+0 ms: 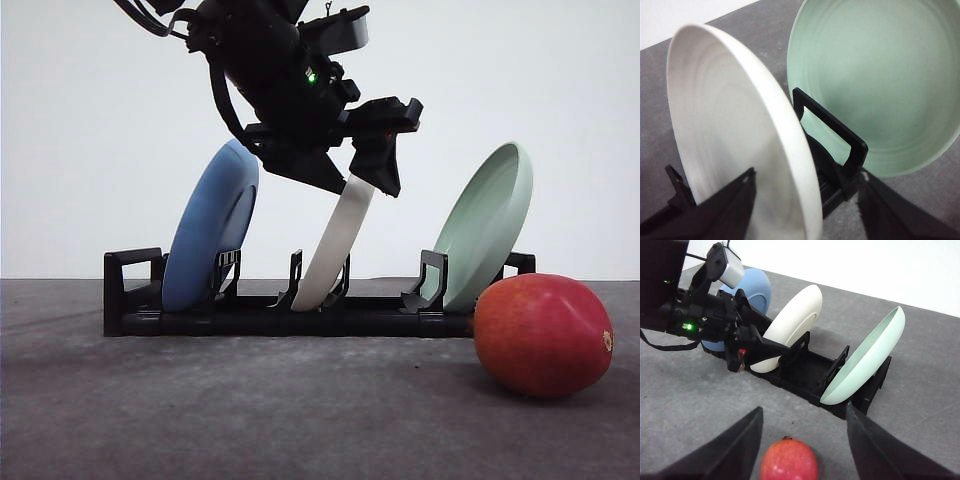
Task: Place pomegranate in white plate
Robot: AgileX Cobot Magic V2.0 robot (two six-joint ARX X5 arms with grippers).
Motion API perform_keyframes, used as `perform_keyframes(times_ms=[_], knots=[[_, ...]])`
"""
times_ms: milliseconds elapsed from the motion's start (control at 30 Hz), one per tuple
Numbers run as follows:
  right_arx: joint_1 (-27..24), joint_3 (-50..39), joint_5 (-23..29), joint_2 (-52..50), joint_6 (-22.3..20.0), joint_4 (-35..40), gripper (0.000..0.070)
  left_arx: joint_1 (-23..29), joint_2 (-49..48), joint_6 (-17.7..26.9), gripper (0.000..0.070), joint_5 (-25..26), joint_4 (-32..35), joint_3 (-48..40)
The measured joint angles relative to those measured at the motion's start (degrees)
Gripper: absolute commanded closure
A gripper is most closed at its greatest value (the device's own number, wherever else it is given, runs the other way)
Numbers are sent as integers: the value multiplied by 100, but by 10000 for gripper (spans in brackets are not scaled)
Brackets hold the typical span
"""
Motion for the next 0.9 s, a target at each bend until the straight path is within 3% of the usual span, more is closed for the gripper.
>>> perform_keyframes(times_ms=[67,167,500,900], knots=[[0,0,95,0,-2,0,363,0,0,-4,599,-2,-12,0],[0,0,109,0,-2,0,363,0,0,-84,691,0,-85,0],[0,0,111,0,-2,9,363,0,-82,-946,690,17,-310,0],[0,0,111,0,-2,49,363,0,-1048,-1753,689,159,-662,4]])
